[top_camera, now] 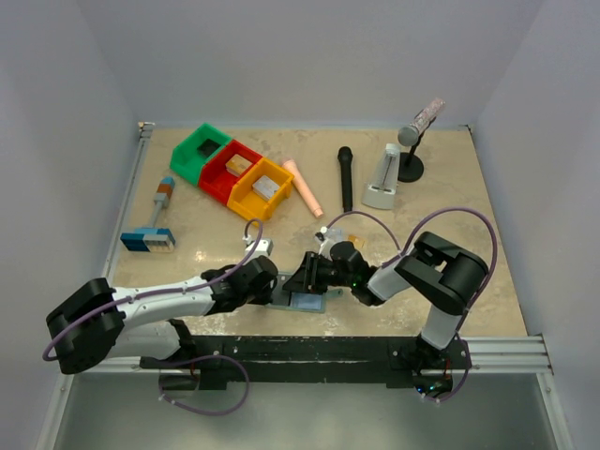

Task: Take the credit cards out of the card holder
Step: Remove the credit card from the card holder.

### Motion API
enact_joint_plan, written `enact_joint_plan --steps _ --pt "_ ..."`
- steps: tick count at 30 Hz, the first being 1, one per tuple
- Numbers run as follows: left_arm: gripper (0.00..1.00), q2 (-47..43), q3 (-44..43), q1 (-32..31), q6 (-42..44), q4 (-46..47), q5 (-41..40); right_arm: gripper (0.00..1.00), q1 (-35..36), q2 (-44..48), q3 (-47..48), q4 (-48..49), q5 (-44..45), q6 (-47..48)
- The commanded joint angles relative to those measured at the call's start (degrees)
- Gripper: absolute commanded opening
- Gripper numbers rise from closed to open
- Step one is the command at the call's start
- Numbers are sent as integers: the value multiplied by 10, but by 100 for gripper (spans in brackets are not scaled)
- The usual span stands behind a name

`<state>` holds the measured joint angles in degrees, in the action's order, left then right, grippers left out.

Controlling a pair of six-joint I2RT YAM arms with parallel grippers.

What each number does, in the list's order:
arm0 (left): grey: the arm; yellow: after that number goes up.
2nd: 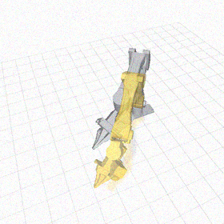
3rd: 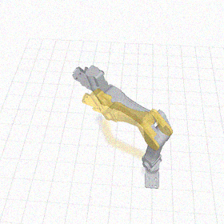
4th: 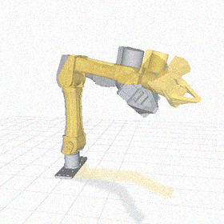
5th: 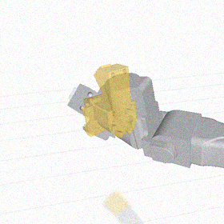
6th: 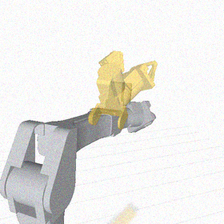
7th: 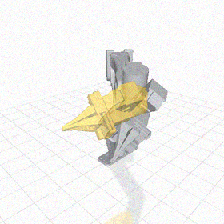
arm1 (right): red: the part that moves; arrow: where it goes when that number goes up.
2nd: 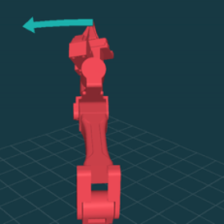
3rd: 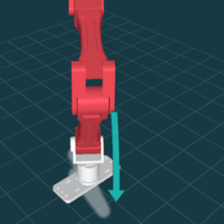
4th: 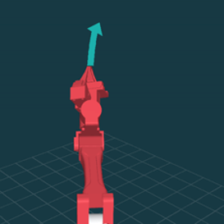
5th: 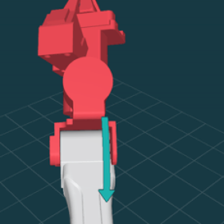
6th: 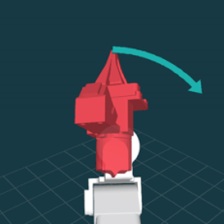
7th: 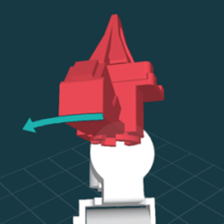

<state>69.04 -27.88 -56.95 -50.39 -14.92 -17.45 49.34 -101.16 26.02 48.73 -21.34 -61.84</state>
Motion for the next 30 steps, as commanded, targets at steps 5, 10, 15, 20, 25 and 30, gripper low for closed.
enact_joint_plan --steps 5,10,15,20,25,30 --pt "11 0 6 4 -13 39 15 42 2 -35 5 -7 -42 12" --pt "13 -10 15 4 -16 46 17 42 2 -40 18 -17 -56 16" --pt "13 -20 21 4 -18 41 8 29 2 -35 10 -13 -51 14" --pt "13 -21 23 4 -23 33 1 24 2 -25 -3 -4 -47 8" --pt "11 -17 27 4 -29 28 -7 24 2 -6 -17 -6 -39 8" --pt "3 -14 30 5 -31 28 -10 22 1 8 -26 -7 -35 8"
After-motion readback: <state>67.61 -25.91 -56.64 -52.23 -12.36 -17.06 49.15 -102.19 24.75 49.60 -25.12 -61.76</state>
